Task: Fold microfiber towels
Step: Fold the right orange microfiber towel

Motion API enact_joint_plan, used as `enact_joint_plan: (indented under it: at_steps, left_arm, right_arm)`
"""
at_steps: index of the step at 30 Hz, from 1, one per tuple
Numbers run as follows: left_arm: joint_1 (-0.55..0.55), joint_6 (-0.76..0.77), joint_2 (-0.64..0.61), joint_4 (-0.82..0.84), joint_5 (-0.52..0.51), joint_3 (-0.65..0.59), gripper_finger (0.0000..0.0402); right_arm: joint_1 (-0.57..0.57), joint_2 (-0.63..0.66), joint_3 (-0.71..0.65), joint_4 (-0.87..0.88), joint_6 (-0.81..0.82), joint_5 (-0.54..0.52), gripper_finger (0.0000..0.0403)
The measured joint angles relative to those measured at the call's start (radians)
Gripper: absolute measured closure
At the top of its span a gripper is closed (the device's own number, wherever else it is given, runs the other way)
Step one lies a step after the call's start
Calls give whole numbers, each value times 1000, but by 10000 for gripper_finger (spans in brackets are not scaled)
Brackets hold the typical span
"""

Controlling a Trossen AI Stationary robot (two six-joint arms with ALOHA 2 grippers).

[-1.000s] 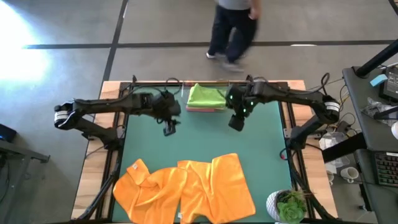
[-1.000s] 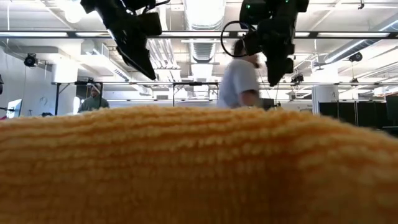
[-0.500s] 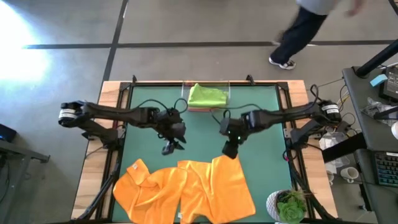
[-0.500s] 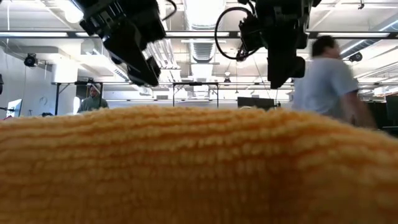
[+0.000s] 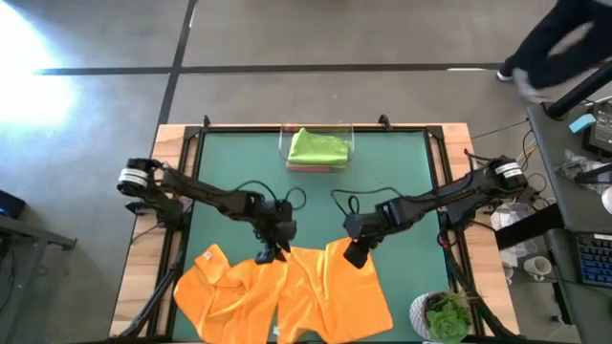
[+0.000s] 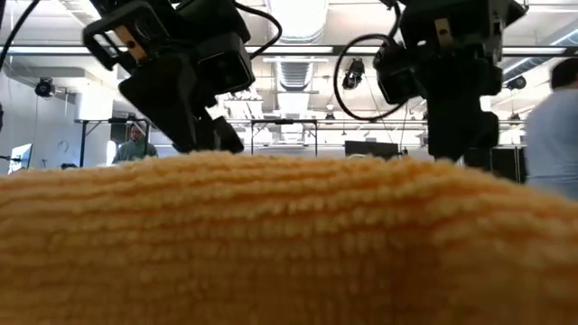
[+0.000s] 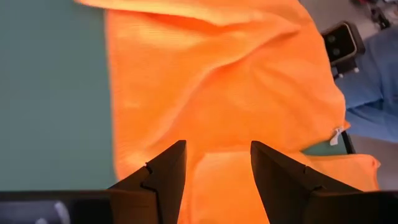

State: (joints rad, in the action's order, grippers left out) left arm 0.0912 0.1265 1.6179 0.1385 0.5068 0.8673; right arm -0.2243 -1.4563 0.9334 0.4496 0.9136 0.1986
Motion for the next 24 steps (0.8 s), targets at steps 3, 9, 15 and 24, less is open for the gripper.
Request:
enact_joint_plan:
  at_steps: [3,9,15,24]
  left_arm:
    - [30,1,30,-39,0,0,238]
    - [42,11,93,-82,-57,18,238]
    - [37,24,162,-90,-69,34,238]
    - [26,25,200,-113,-88,36,238]
  right_arm:
    - [-14,0,-36,-55,40,1,286]
    - [-16,-1,-89,-90,101,-98,286]
    - [-14,-1,-103,-90,110,-113,286]
    - [-3,-110,-104,-93,108,-123,286]
